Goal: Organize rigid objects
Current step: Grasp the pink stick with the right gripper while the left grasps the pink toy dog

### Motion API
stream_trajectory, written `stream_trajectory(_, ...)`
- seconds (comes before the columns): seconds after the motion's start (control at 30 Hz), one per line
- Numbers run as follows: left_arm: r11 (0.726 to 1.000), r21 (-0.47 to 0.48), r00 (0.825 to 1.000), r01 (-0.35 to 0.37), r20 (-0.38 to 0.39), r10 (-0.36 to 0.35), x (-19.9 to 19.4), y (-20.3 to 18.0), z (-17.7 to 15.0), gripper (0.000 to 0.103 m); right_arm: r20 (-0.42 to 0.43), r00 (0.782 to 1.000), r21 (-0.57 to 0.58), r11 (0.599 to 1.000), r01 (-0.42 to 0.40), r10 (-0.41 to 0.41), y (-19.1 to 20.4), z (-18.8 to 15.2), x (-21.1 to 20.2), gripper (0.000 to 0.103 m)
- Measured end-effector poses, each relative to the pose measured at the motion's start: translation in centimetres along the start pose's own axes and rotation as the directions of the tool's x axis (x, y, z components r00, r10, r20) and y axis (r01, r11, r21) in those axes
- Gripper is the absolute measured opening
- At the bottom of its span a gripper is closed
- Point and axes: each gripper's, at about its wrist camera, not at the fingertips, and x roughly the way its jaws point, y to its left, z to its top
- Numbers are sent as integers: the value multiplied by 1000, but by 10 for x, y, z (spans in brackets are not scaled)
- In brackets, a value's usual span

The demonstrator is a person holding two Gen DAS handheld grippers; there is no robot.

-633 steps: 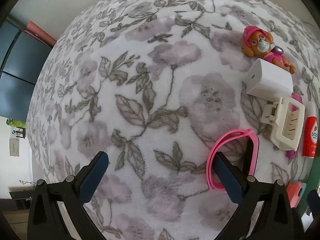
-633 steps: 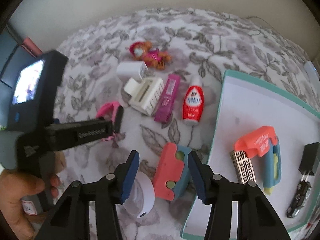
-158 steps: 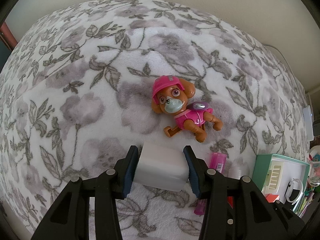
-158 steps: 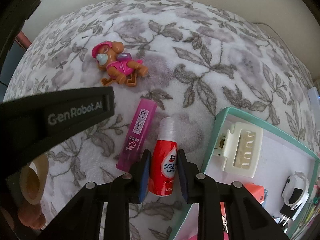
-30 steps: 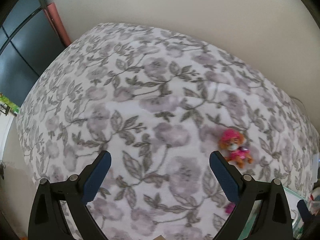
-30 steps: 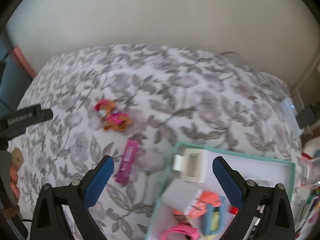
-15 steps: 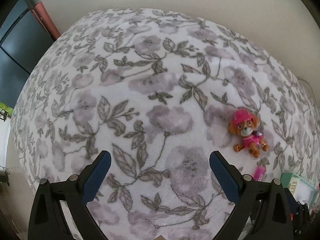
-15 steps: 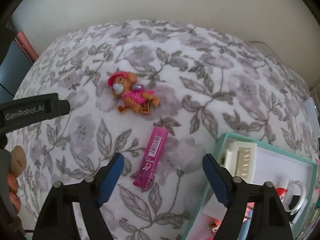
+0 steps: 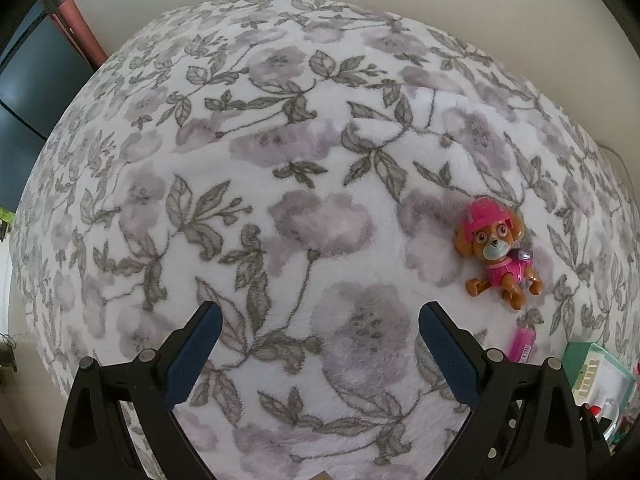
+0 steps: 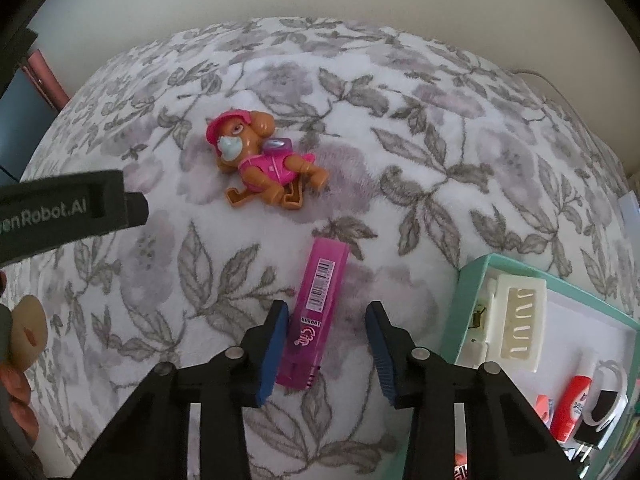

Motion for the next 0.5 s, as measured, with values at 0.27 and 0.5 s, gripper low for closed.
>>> stream_trajectory(0.27,1000,7,1000,-2,5,2,-1,-4,-1,99,28,999,13,1000,26,-27,-7,3,4,27)
stream_trajectory(0.5,999,-21,999,26,38,-26,-7,-6,4,99,49,999,11,1000,9,-9,-14,4,2,23)
